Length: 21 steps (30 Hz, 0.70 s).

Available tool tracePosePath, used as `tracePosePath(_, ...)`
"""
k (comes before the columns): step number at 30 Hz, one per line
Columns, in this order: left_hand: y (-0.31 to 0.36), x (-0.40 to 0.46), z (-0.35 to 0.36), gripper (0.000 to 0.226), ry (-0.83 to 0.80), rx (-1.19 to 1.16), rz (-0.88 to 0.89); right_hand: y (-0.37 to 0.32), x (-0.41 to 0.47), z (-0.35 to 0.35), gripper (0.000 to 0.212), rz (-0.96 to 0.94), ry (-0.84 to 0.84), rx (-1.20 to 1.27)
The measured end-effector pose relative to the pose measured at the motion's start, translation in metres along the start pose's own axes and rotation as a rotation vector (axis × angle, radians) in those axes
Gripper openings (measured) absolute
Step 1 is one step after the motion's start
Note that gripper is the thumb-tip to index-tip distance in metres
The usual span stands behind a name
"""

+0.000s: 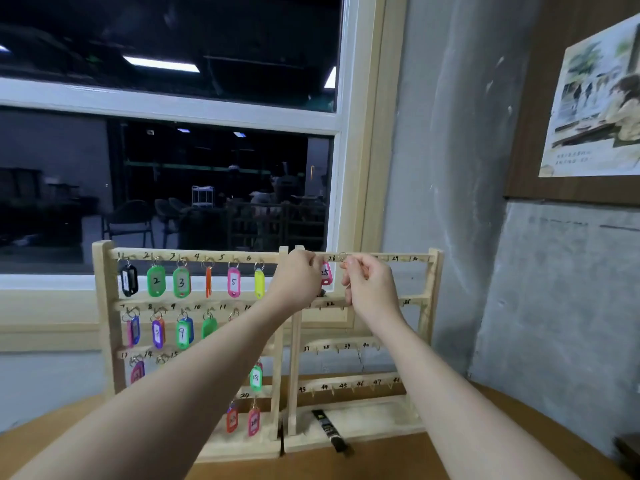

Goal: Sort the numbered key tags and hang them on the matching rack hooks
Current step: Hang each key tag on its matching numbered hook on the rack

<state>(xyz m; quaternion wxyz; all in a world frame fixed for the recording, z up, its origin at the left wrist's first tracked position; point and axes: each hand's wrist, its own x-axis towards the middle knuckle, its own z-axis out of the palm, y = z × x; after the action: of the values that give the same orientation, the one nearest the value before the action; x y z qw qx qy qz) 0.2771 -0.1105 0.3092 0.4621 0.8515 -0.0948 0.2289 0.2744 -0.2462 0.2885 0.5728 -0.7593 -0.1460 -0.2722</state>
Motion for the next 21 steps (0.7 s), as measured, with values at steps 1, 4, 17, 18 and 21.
tracePosePath(1,-0.002,-0.001,0.001,0.044,0.001,0.015,0.000,0.001,0.000,0.002,0.026,-0.002,0.001,-0.004)
tracePosePath(4,-0.010,-0.004,0.003,0.042,-0.008,0.034,-0.006,0.004,0.003,0.008,0.026,-0.001,-0.004,-0.008)
tracePosePath(17,-0.024,-0.013,0.006,0.038,-0.003,0.110,0.019,0.012,0.007,0.028,0.037,-0.032,-0.044,-0.299)
tracePosePath(18,-0.025,-0.014,0.006,0.036,-0.005,0.119,0.017,0.014,0.007,0.029,0.037,-0.034,-0.042,-0.299)
tracePosePath(21,-0.028,-0.022,0.004,0.033,-0.026,0.146,0.011,0.018,0.001,0.028,0.038,-0.045,-0.056,-0.278)
